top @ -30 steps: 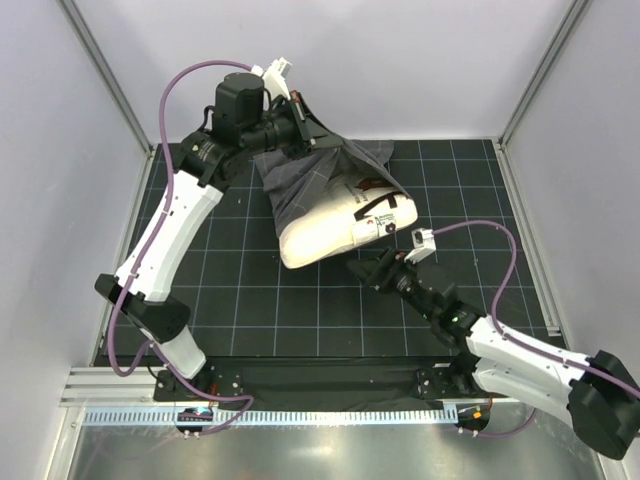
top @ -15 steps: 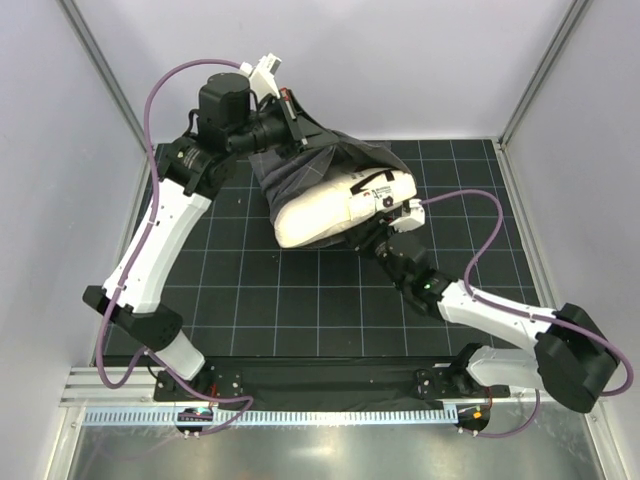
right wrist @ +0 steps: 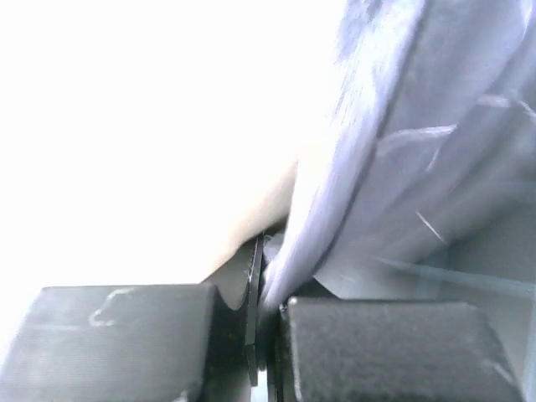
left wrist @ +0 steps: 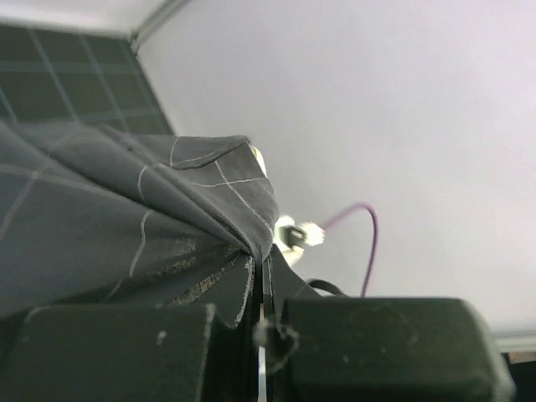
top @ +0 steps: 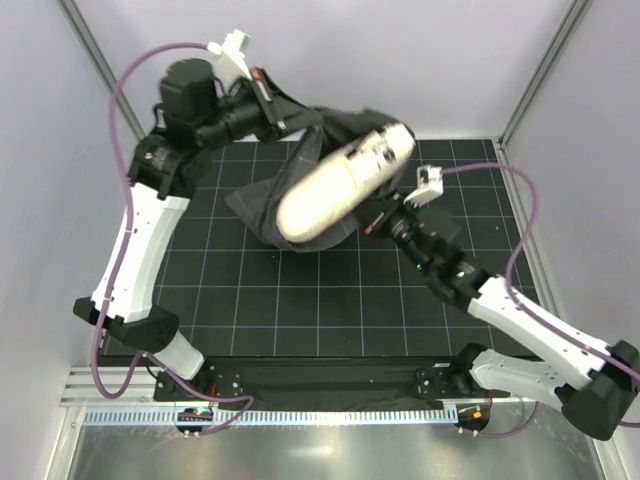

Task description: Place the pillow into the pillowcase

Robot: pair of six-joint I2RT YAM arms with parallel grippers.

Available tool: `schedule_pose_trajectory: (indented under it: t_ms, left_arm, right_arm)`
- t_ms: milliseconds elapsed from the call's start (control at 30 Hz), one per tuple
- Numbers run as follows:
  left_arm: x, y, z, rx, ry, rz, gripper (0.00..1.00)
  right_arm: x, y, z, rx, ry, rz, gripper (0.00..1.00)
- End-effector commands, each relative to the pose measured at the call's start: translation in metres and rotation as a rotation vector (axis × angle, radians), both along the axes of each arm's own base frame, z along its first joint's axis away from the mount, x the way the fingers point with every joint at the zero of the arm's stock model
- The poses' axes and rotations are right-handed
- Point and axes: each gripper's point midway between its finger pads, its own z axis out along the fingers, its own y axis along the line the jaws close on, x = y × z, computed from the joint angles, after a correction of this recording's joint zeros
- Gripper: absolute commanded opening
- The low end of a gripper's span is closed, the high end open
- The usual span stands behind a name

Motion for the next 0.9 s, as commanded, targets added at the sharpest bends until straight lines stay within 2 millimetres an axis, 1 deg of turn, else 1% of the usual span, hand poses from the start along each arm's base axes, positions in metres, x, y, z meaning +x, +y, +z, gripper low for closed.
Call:
schedule_pose_trajectory:
  t_ms: [0,33,67,100,133,167,200,233,267,300,333,367,400,467,533,567,600,633,667,700,733,800,867]
  left_arm:
    - [-0.037,0.035,0.108,-0.205,-0.241,-0.034,0.0]
    - [-0.026,0.046,0.114,-0.226,-0.239,-0.011,0.0]
    - [-0.031,0.051,0.129,-0.279,-0.247,-0.034,0.0]
    - [-0.025,0.064,0.137,-0.309,-0.255,-0.017,0.0]
    - [-0.026,0.072,0.145,-0.338,-0.263,-0.016,0.0]
    - [-0.035,0.077,0.161,-0.375,-0.337,-0.05,0.0]
    - [-0.031,0.08,0.16,-0.426,-0.275,-0.062,0.0]
    - [-0.035,0.09,0.166,-0.446,-0.293,-0.053,0.0]
    - [-0.037,0.092,0.169,-0.464,-0.299,-0.064,0.0]
    - [-0.043,0.093,0.174,-0.483,-0.32,-0.079,0.0]
    - [-0.045,0.094,0.172,-0.489,-0.315,-0.082,0.0]
    - [-0.048,0.094,0.172,-0.496,-0.316,-0.087,0.0]
    - [-0.056,0.096,0.18,-0.524,-0.341,-0.107,0.0]
    - [-0.069,0.099,0.189,-0.556,-0.365,-0.129,0.0]
    - [-0.085,0.102,0.206,-0.601,-0.391,-0.163,0.0]
    - [-0.101,0.105,0.221,-0.62,-0.432,-0.181,0.0]
    - [-0.109,0.107,0.228,-0.634,-0.448,-0.19,0.0]
    - [-0.119,0.11,0.238,-0.665,-0.459,-0.199,0.0]
    - [-0.132,0.114,0.248,-0.682,-0.489,-0.21,0.0]
    - [-0.141,0.117,0.255,-0.699,-0.509,-0.213,0.0]
    - [-0.144,0.121,0.262,-0.731,-0.52,-0.2,0.0]
    - [-0.157,0.128,0.276,-0.778,-0.552,-0.196,0.0]
    - [-0.159,0.135,0.285,-0.82,-0.565,-0.17,0.0]
  right_arm:
    - [-0.053,-0.014,0.184,0.143,-0.343,0.153,0.04]
    - [-0.061,-0.018,0.197,0.115,-0.359,0.169,0.04]
    - [-0.08,-0.033,0.252,0.161,-0.455,0.172,0.04]
    - [-0.082,-0.039,0.266,0.145,-0.464,0.159,0.04]
    - [-0.086,-0.045,0.277,0.123,-0.463,0.152,0.04]
    - [-0.105,-0.069,0.325,0.155,-0.559,0.112,0.04]
    - [-0.102,-0.069,0.336,0.141,-0.565,0.098,0.04]
    - [-0.104,-0.075,0.343,0.117,-0.563,0.084,0.04]
    - [-0.119,-0.095,0.376,0.139,-0.631,0.04,0.04]
    - [-0.121,-0.101,0.385,0.135,-0.645,0.019,0.04]
    - [-0.121,-0.104,0.394,0.131,-0.648,0.004,0.04]
    - [-0.12,-0.106,0.397,0.126,-0.65,-0.006,0.04]
    - [-0.118,-0.108,0.398,0.111,-0.651,-0.021,0.04]
    - [-0.111,-0.103,0.39,0.081,-0.631,-0.024,0.04]
    - [-0.103,-0.099,0.381,0.059,-0.615,-0.031,0.04]
    - [-0.093,-0.093,0.366,0.035,-0.587,-0.031,0.04]
    - [-0.09,-0.089,0.36,0.029,-0.579,-0.025,0.04]
    - [-0.081,-0.08,0.348,0.02,-0.565,-0.017,0.04]
    - [-0.082,-0.08,0.346,0.026,-0.566,-0.013,0.04]
    - [-0.081,-0.078,0.342,0.028,-0.564,-0.008,0.04]
    - [-0.079,-0.072,0.337,0.034,-0.563,0.009,0.04]
    - [-0.083,-0.072,0.338,0.051,-0.57,0.023,0.04]
    - [-0.085,-0.07,0.339,0.064,-0.581,0.036,0.04]
